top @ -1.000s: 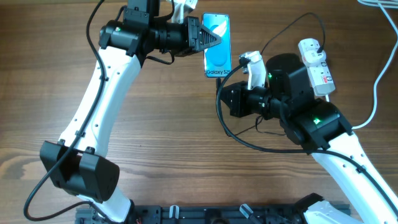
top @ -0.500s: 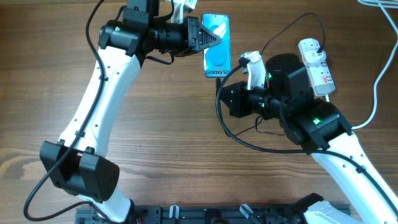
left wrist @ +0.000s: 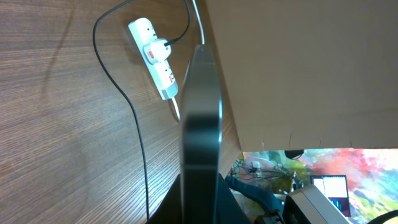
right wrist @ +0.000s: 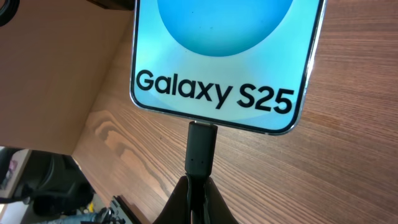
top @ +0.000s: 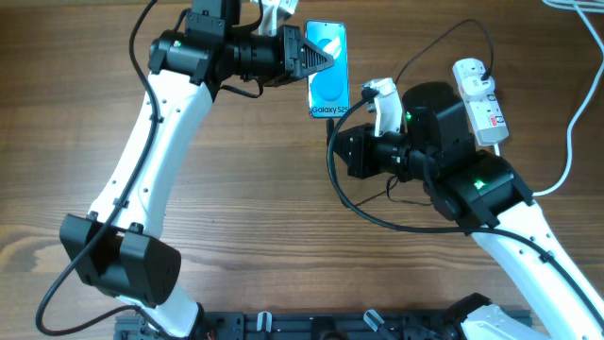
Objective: Plug charger to phone and switch on socket
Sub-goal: 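Push the plug up into the phone's port with the right gripper, then lower the plugged phone onto the table with the left gripper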
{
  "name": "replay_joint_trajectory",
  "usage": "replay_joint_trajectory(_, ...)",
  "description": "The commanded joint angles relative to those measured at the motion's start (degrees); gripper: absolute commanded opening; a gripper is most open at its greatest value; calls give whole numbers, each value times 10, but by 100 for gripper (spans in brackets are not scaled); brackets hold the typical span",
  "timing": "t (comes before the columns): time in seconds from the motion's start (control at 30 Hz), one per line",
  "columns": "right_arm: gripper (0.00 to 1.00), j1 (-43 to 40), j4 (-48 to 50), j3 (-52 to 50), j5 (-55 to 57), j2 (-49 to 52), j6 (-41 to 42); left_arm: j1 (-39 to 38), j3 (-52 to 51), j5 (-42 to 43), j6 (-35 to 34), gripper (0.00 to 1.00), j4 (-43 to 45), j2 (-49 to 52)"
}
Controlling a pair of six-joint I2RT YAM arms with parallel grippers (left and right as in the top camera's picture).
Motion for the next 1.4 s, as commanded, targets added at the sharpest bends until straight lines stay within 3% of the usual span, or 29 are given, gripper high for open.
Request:
replay_joint_trajectory(0.0,4,-9,43,15,59,-10,0,-17,-1,63,7,4,-23,-1)
replay_joint_trajectory(0.13,8,-9,41,15,58,-10,0,-16,-1,63,11,4,-23,-1)
replay_joint_trajectory(0.3,34,-9,37,15,43,-10,0,-16,-1,40,10,4,-23,-1)
replay_joint_trajectory(0.47,41,-9,20,15,29,-10,0,-11,-1,19,-2,4,-23,-1)
replay_joint_trajectory(0.6,53,-9,-1,15,20,-10,0,0,-1,-9,-2,4,-25,1)
replay_joint_trajectory(0.7,57,-9,-15,15,13,-10,0,6,-1,-15,1,4,-34,7)
replay_joint_trajectory(0.9,81,-9,-64,15,15,-19,0,6,-1,-100,33,4,-98,36)
replay_joint_trajectory(1.1,99,-11,-133,15,82,-45,1,6,-1,-115,49,4,-130,72)
replay_joint_trajectory(1.27,99,-17,-203,15,180,-55,17,-4,-1,-131,104,4,-174,111)
replay_joint_trajectory(1.37,99,-17,-217,15,184,-55,17,-17,-1,-131,108,4,-183,137)
